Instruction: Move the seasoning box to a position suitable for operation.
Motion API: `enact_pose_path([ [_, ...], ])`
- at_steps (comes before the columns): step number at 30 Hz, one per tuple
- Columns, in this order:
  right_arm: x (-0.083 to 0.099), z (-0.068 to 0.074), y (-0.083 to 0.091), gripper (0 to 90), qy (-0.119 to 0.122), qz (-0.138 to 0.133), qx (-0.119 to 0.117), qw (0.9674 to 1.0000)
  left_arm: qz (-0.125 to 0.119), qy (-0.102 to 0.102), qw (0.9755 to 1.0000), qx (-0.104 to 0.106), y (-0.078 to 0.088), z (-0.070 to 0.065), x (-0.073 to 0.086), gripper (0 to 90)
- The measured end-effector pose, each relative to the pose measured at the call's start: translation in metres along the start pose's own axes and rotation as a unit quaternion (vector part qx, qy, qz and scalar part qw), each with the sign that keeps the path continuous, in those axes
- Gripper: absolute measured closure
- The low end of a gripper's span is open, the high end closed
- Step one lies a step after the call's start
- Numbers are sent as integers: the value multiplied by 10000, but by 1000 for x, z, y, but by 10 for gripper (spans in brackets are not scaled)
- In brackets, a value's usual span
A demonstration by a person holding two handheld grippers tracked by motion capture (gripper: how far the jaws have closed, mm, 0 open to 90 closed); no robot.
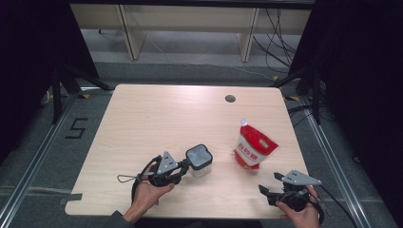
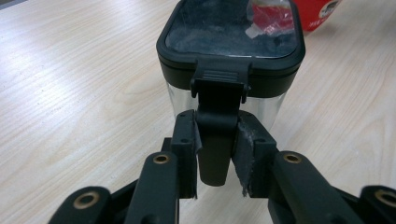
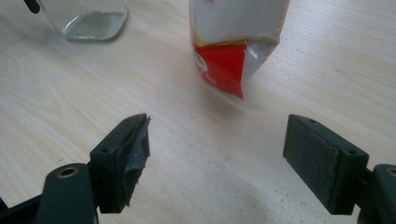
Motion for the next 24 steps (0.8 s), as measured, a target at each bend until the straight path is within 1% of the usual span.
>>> enact_pose_path([
  [1, 0, 0, 0, 238, 6, -13, 10, 10000, 0, 0, 10000, 0, 0, 0, 0, 711],
  [2, -1, -1, 0, 238, 50, -15, 34, 10000, 11, -12, 10000, 50, 0, 1, 0, 712],
  [3, -1, 0, 0, 238, -1, -22, 9, 10000, 10, -62, 10000, 66, 0, 2, 0, 713],
  [5, 0, 0, 0, 238, 2, -11, 3, 10000, 5, -23, 10000, 75, 0, 2, 0, 713],
  [6, 0, -1, 0, 238, 80, -4, 26, 10000, -40, -148, 9999, 75, -1, 5, 0, 713],
  [7, 0, -1, 0, 238, 80, -4, 26, 10000, -40, -148, 9999, 75, -1, 5, 0, 713],
  [8, -1, -1, -1, 238, 76, -6, 27, 10000, -40, -196, 9998, 74, -1, 6, 0, 713],
  [9, 0, -1, 0, 238, 34, -6, 32, 10000, -39, -148, 9998, 106, -1, 6, 0, 714],
  [10, 0, -1, -1, 240, 16, -6, 32, 10000, -66, -161, 9997, 156, -1, 7, 0, 715],
  [11, 0, -1, -1, 240, 16, -6, 32, 10000, -66, -161, 9997, 156, -1, 7, 0, 716],
  [12, 1, 2, 0, 240, -122, -5, 64, 9999, -80, -192, 9995, 247, -1, 7, 1, 717],
  [13, 1, 2, 0, 240, -122, -5, 64, 9999, -80, -192, 9995, 247, -1, 7, 1, 717],
  [14, 0, 0, 0, 240, -61, -4, 45, 10000, -91, -149, 9993, 334, -1, 7, 1, 718],
  [15, 0, 0, 0, 240, -61, -4, 45, 10000, -91, -149, 9993, 334, -1, 7, 1, 718],
  [16, 1, 0, 0, 240, -53, 2, 49, 10000, -118, -277, 9989, 371, -1, 8, 1, 718],
  [17, 2, 2, 1, 240, -144, 32, 47, 9999, -175, -288, 9986, 411, -1, 8, 0, 719],
  [18, 2, 0, 1, 240, -127, 40, 75, 9999, -162, -301, 9982, 484, 0, 5, 1, 720],
  [19, 1, 1, 0, 240, -131, 2, 75, 9999, -184, -210, 9982, 539, 0, 2, 1, 720],
  [20, 2, 1, 0, 242, -140, 38, 54, 9999, -157, -176, 9983, 538, 1, 1, 2, 721],
  [21, 1, 1, 0, 242, -125, 17, 53, 9999, -184, -181, 9977, 624, 2, -1, 2, 721],
  [22, 1, 0, 0, 242, -53, -2, 50, 10000, -166, -254, 9976, 625, 3, -1, 2, 721],
  [23, 1, 0, 0, 242, -53, -2, 50, 10000, -166, -254, 9976, 625, 3, -1, 2, 722],
  [24, 1, 0, 0, 242, -74, 6, 57, 10000, -175, -251, 9971, 693, 5, -5, 3, 722],
])
Point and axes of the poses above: each handheld gripper's, and its own axes: y roughly backward along the jaws, x roughly out of its underside, z roughly to its left, the point moved 10 cm from there along -y, roughly forward along the jaws, and after that the axes turned 9 degrees about -x, right-handed, at the moved point
